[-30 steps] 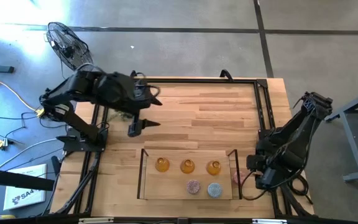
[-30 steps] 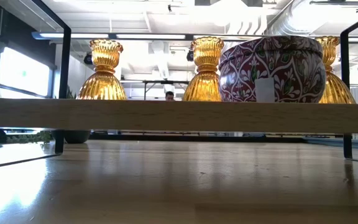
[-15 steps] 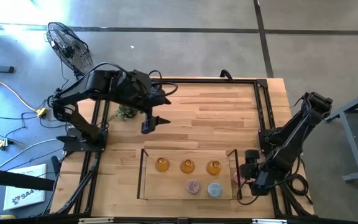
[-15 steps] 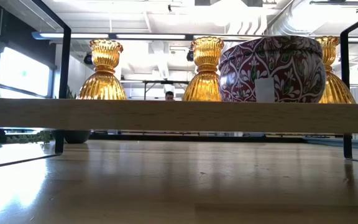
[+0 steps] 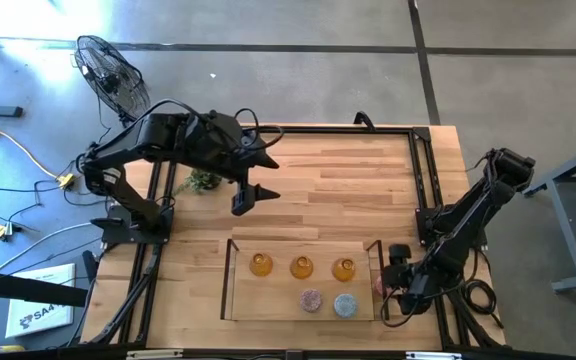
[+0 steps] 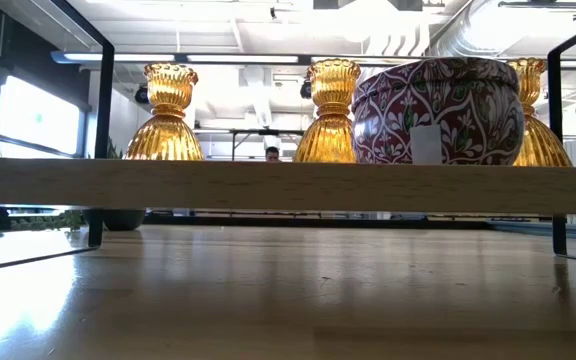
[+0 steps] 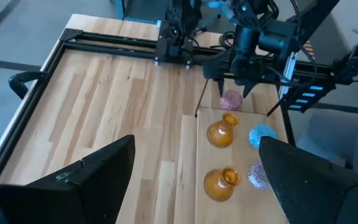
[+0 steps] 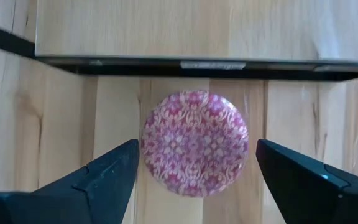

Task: Pick & Place candle stick holders
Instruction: Put the pink patterned scented candle on the shelf

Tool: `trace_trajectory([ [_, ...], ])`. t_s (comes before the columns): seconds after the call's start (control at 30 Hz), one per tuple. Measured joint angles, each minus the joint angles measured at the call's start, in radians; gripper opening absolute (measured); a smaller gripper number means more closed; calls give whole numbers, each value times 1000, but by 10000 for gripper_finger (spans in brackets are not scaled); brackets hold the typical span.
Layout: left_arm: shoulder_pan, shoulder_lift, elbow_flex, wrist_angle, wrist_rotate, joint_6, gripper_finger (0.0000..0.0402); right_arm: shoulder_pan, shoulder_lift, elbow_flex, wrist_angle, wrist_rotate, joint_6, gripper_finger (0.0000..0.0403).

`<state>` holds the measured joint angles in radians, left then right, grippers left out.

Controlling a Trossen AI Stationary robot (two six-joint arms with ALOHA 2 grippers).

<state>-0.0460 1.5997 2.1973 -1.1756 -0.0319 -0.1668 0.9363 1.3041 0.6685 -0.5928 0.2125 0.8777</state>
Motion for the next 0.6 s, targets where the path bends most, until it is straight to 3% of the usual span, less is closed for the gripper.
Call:
trace_trajectory([
  [0.2,0,8,1,-2,5,-5,337,1,13,0,32,31,-15,318],
  [0.6,0,22,0,-23,51,5,337,-23,172,2,78,-46,-28,318],
])
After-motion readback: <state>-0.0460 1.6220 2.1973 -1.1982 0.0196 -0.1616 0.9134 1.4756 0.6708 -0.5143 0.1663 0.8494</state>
